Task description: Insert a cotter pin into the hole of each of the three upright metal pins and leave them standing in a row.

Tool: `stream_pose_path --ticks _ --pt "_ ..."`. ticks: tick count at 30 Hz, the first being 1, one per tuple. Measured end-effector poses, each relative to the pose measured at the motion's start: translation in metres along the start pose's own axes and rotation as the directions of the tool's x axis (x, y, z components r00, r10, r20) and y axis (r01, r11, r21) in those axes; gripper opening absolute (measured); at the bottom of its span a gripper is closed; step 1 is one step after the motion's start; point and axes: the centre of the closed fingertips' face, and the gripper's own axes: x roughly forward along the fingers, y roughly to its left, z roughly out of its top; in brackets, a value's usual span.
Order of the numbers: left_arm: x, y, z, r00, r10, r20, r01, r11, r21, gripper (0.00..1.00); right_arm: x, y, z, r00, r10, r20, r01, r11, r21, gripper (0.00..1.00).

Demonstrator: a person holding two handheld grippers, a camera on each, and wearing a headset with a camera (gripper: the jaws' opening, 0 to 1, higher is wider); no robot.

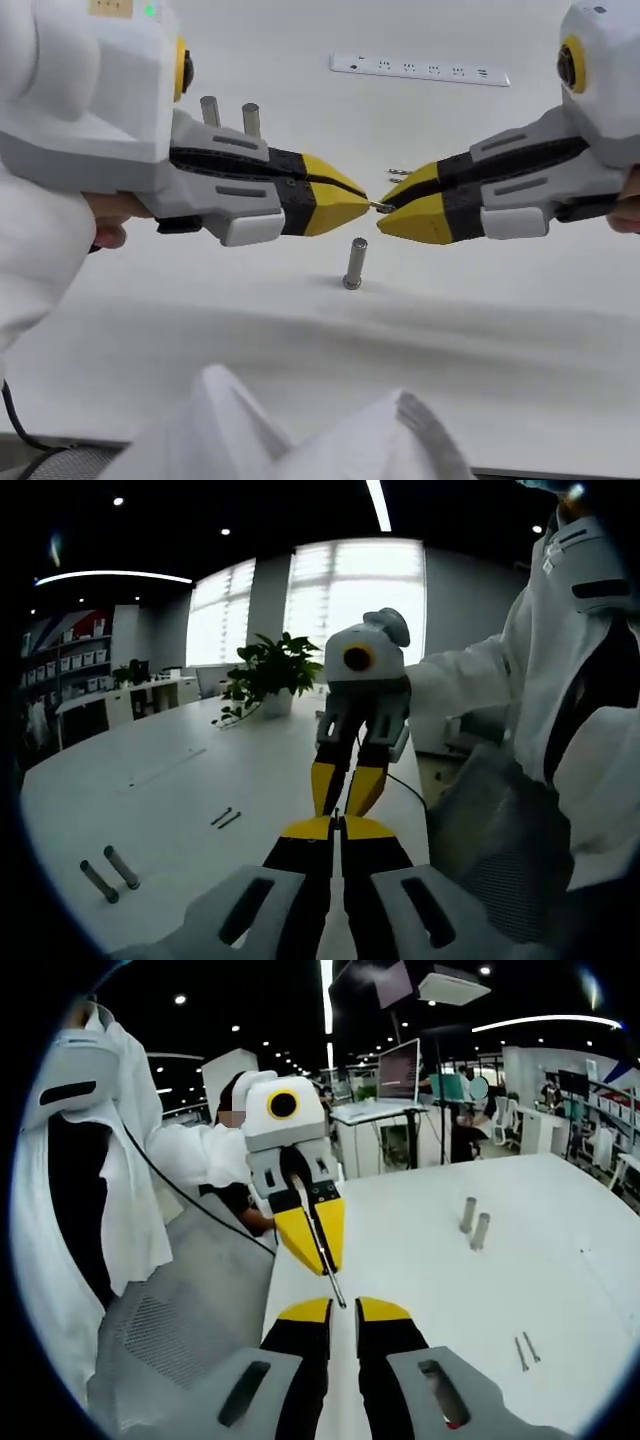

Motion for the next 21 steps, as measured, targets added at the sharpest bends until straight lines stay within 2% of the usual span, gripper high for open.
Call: stream_pose_path --ticks 1,10,14,17,21 --pt "0.0 0.0 0.0 1.0 0.0 -0.001 0.0 1.0 -0.006 0.0 0.0 -0.002 -0.001 0.9999 -0.012 -0.008 0.012 1.0 -0.018 0.03" --pt "0.0 0.003 -0.003 0.9998 -0.016 -0.009 0.016 1.0 -0.003 0.0 0.003 0.007 -0.004 0.9998 0.016 -0.016 -0.016 1.0 -0.02 0.0" --pt "0.001 0.0 -0.01 0.9987 -0.031 -0.04 0.032 0.999 0.019 0.0 0.004 0.009 -0.008 0.9992 0.027 -0.031 -0.027 0.999 -0.022 0.0" --pt "0.001 -0.003 -0.015 0.9968 -0.052 -0.061 0.053 0.998 0.026 0.0 0.003 0.013 -0.012 0.997 0.044 -0.064 -0.046 0.998 -0.034 0.0" --pt "0.002 -0.004 -0.023 0.9936 -0.072 -0.086 0.076 0.996 0.036 0.0 0.002 0.015 -0.016 0.994 0.047 -0.099 -0.048 0.999 -0.006 0.0"
